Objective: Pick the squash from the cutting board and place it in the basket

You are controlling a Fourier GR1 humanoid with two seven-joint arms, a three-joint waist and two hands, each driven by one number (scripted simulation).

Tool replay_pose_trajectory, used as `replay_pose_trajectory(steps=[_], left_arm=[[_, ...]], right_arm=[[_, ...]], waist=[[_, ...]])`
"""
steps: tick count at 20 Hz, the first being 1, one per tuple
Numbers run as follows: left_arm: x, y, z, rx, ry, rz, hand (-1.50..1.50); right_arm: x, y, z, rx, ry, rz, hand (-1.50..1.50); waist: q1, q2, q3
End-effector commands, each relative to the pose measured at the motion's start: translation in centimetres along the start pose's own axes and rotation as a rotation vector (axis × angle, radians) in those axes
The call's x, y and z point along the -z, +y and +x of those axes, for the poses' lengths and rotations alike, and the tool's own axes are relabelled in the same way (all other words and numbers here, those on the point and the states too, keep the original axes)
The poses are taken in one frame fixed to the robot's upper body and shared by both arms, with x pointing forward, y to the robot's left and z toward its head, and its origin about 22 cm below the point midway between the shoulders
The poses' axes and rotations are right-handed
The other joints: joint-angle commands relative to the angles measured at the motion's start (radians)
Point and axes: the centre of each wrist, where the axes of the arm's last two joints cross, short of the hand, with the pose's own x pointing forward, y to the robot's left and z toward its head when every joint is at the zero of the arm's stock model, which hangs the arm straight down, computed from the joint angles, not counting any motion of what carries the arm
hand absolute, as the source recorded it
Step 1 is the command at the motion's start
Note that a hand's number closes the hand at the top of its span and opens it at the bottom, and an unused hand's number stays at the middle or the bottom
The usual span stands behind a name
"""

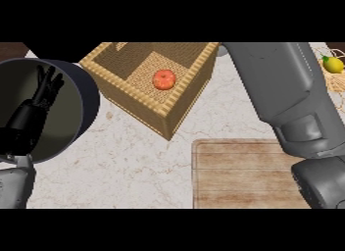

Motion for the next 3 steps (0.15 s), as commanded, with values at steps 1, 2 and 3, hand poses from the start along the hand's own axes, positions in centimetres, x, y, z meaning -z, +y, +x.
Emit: replay_pose_trajectory(steps=[1, 2, 3], left_arm=[[-0.6, 0.6, 0.3, 0.011, 0.020, 0.007, 0.00], [-0.2, -0.5, 1.0, 0.003, 0.017, 0.025, 0.00], [-1.0, -0.2, -0.4, 0.000, 0.007, 0.011, 0.00]], right_arm=[[1.7, -2.7, -2.7, 0.116, 0.040, -0.126, -1.50], [2.2, -3.3, -3.0, 0.114, 0.047, -0.164, -1.50], [1.2, -4.0, -1.2, 0.126, 0.049, -0.166, -1.50]], waist=[[-0.027, -0.013, 0.002], [-0.020, -0.009, 0.001], [-0.020, -0.010, 0.000]])
